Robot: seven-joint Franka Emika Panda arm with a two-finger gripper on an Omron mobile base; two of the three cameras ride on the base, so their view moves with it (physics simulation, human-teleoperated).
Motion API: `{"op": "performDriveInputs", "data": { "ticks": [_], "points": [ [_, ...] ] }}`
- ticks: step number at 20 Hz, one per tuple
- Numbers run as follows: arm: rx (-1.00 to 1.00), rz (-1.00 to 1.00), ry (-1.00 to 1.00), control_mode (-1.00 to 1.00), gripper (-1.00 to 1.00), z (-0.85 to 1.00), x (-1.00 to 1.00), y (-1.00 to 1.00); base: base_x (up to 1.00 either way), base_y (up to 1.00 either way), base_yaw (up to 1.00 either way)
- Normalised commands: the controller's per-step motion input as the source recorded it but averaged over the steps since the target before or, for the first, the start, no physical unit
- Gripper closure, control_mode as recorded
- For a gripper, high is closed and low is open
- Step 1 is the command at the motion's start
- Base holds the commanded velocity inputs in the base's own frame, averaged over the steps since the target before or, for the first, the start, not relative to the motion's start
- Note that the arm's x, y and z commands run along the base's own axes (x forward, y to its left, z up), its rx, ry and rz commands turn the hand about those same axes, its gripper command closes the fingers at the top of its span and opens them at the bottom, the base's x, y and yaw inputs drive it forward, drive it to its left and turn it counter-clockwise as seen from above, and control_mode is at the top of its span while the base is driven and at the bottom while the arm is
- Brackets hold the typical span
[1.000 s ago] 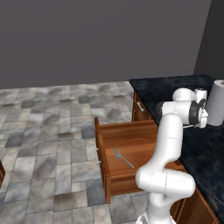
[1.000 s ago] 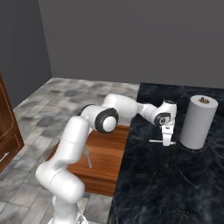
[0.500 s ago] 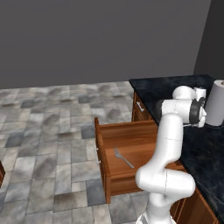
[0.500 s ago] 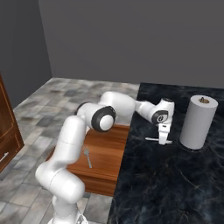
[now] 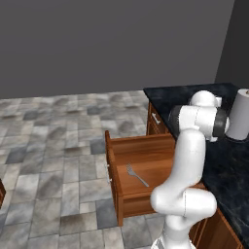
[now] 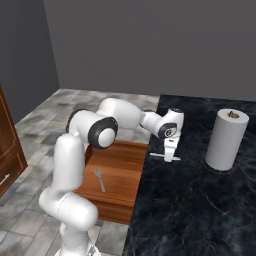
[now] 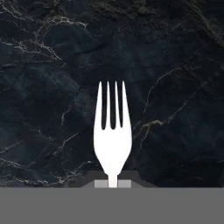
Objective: Organize the utensils by type. Pick up the wooden spoons from the counter and place them in the open cabinet. Then pick up the metallic utensils from the counter and place them in the open drawer.
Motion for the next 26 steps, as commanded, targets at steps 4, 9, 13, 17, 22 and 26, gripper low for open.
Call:
{"op": "performDriveInputs", "data": {
  "ticks": [4, 9, 13, 17, 22, 26],
  "points": [
    [-0.03, 0.05, -0.04, -1.00, 1.00, 0.00, -0.47, 0.93, 0.00, 0.00, 0.00],
    [-0.03, 0.09, -0.04, -1.00, 1.00, 0.02, -0.49, 0.94, 0.00, 0.00, 0.00],
    [-0.08, 0.11, 0.00, -1.00, 1.00, 0.17, -0.28, 1.00, 0.00, 0.00, 0.00],
    [-0.10, 0.10, 0.00, -1.00, 1.00, 0.15, -0.13, 0.99, 0.00, 0.00, 0.00],
    [-0.06, 0.06, 0.03, -1.00, 1.00, -0.16, 0.13, 0.73, 0.00, 0.00, 0.00],
    [-0.02, 0.07, 0.16, -1.00, 1.00, -0.66, 0.45, 0.48, 0.00, 0.00, 0.00]
  ]
}}
